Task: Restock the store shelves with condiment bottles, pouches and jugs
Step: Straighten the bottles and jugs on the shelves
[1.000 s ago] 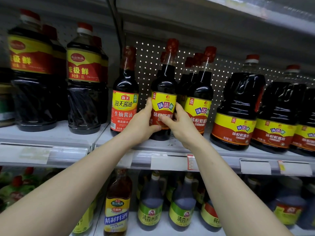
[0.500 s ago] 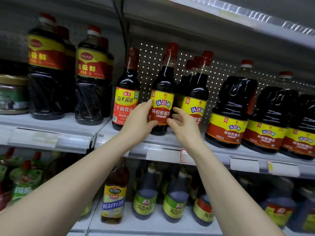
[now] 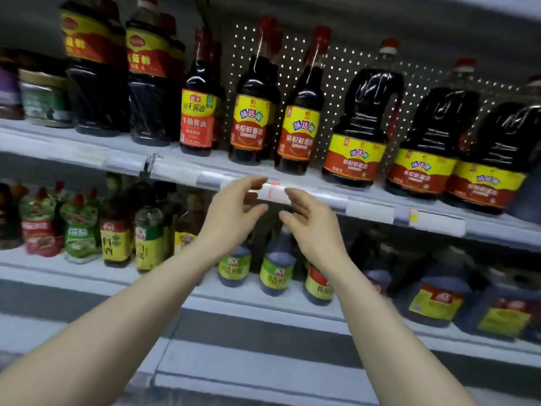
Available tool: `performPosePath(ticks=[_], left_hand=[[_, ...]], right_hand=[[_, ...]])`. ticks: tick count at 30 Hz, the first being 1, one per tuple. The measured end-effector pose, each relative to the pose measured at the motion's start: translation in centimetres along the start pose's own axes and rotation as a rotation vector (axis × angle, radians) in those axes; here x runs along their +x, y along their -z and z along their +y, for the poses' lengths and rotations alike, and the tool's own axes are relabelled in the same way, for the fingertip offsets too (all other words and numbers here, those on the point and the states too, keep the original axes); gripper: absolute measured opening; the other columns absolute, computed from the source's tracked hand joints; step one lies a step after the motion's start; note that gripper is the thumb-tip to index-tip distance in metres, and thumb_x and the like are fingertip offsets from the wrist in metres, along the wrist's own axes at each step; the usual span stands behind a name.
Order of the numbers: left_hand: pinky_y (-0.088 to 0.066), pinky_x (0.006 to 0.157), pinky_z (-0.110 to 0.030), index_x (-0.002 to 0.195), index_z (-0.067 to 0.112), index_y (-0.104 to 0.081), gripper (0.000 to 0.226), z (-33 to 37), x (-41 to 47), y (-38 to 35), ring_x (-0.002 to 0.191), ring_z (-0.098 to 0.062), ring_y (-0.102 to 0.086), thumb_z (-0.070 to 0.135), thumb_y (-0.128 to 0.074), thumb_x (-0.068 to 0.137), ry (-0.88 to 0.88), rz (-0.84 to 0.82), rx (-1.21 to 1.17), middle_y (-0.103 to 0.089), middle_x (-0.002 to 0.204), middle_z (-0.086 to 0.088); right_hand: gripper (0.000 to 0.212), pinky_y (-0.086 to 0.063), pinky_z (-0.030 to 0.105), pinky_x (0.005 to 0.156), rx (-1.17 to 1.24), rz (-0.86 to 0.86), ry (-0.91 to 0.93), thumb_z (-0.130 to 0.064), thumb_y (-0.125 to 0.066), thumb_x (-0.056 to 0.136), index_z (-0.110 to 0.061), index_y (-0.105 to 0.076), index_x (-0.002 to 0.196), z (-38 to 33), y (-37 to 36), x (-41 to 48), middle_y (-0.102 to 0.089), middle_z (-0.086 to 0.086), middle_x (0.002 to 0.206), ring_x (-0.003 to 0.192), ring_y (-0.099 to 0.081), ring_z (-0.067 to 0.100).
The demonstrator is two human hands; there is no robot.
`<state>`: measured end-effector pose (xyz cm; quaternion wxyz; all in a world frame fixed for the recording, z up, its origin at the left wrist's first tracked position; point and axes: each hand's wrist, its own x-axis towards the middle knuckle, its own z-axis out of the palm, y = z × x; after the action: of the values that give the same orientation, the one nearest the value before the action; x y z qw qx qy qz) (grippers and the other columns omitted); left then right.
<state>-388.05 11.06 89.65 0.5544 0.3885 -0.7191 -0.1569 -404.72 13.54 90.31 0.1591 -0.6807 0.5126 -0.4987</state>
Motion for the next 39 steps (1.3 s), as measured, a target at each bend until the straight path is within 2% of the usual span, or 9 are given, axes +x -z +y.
performPosePath(ticks=[3,5,10,15,20,26,30,33,39], left_hand=[[-0.052,0.092,-0.025,0.132,0.018,-0.06,0.051,-0.8,-3.8,-1.6,0.108,-0.014,-0.064,0.006,-0.072,0.084,0.014,-0.009,0.08,-0.065,0.125,-0.001],[-0.052,0.091,-0.021,0.132,0.018,-0.06,0.051,-1.6,-6.4,-2.4,0.107,-0.012,-0.065,0.006,-0.072,0.084,0.078,-0.032,0.089,-0.065,0.124,-0.001],[-0.054,0.094,-0.038,0.132,0.012,-0.058,0.048,-4.7,-14.5,-4.1,0.108,-0.017,-0.064,0.004,-0.07,0.087,0.318,-0.123,0.04,-0.064,0.123,-0.002],[-0.051,0.092,-0.019,0.133,0.017,-0.058,0.046,-8.2,-21.6,-5.2,0.109,-0.012,-0.062,0.007,-0.069,0.089,0.495,-0.214,0.061,-0.064,0.122,0.001],[-0.045,0.083,-0.004,0.133,0.022,-0.058,0.046,-12.9,-28.6,-7.0,0.109,-0.008,-0.061,0.007,-0.067,0.09,0.659,-0.32,0.033,-0.063,0.124,0.005],[-0.051,0.093,-0.024,0.133,0.018,-0.059,0.045,-18.9,-37.0,-9.1,0.107,-0.012,-0.063,0.007,-0.068,0.091,0.811,-0.416,0.024,-0.065,0.124,0.001],[-0.053,0.095,-0.029,0.132,0.017,-0.059,0.044,-22.5,-42.4,-10.3,0.108,-0.013,-0.065,0.007,-0.068,0.09,0.884,-0.473,0.025,-0.066,0.125,0.001],[-0.052,0.096,-0.027,0.133,0.017,-0.058,0.049,-25.2,-45.9,-11.2,0.104,-0.011,-0.064,0.005,-0.07,0.088,0.931,-0.503,0.049,-0.064,0.121,0.008],[-0.049,0.095,-0.02,0.134,0.02,-0.058,0.05,-30.6,-53.7,-13.7,0.106,-0.01,-0.064,0.006,-0.07,0.087,1.06,-0.545,0.047,-0.066,0.123,0.005]], right_hand=[[0.048,-0.057,0.031,0.095,0.001,-0.038,-0.039,-0.007,-0.067,0.093,-0.019,-0.059,0.138,2.5,0.3,-3.4,-0.063,0.0,0.136,0.123,-0.061,0.013],[0.047,-0.053,0.038,0.102,0.007,-0.064,-0.063,-0.004,-0.068,0.092,-0.015,-0.06,0.137,4.0,-0.1,-5.6,-0.064,0.002,0.135,0.12,-0.062,0.015],[0.046,-0.05,0.039,0.106,0.033,-0.178,-0.176,-0.006,-0.069,0.092,-0.012,-0.059,0.137,8.4,-2.9,-12.2,-0.063,-0.005,0.127,0.117,-0.061,0.015],[0.046,-0.047,0.038,0.109,0.022,-0.273,-0.312,-0.009,-0.069,0.093,-0.014,-0.059,0.138,12.3,-5.5,-17.7,-0.061,-0.001,0.139,0.129,-0.056,0.016],[0.043,-0.047,0.025,0.105,0.024,-0.301,-0.467,-0.005,-0.066,0.094,-0.016,-0.061,0.135,16.7,-8.6,-23.5,-0.062,-0.008,0.132,0.117,-0.059,0.008],[0.044,-0.047,0.029,0.104,-0.003,-0.386,-0.666,-0.005,-0.063,0.096,-0.017,-0.059,0.138,22.6,-13.5,-30.3,-0.06,-0.003,0.139,0.115,-0.056,0.008],[0.045,-0.045,0.02,0.101,-0.013,-0.426,-0.764,-0.002,-0.062,0.095,-0.015,-0.059,0.138,26.2,-16.6,-34.7,-0.061,-0.003,0.136,0.117,-0.057,0.01],[0.046,-0.044,0.018,0.1,-0.021,-0.437,-0.832,-0.002,-0.064,0.094,-0.013,-0.058,0.139,29.0,-18.5,-37.3,-0.062,-0.004,0.13,0.11,-0.056,0.006],[0.051,-0.046,0.033,0.109,-0.039,-0.476,-0.932,-0.001,-0.065,0.094,-0.015,-0.056,0.142,35.3,-22.4,-43.3,-0.06,0.0,0.14,0.127,-0.057,0.017]])
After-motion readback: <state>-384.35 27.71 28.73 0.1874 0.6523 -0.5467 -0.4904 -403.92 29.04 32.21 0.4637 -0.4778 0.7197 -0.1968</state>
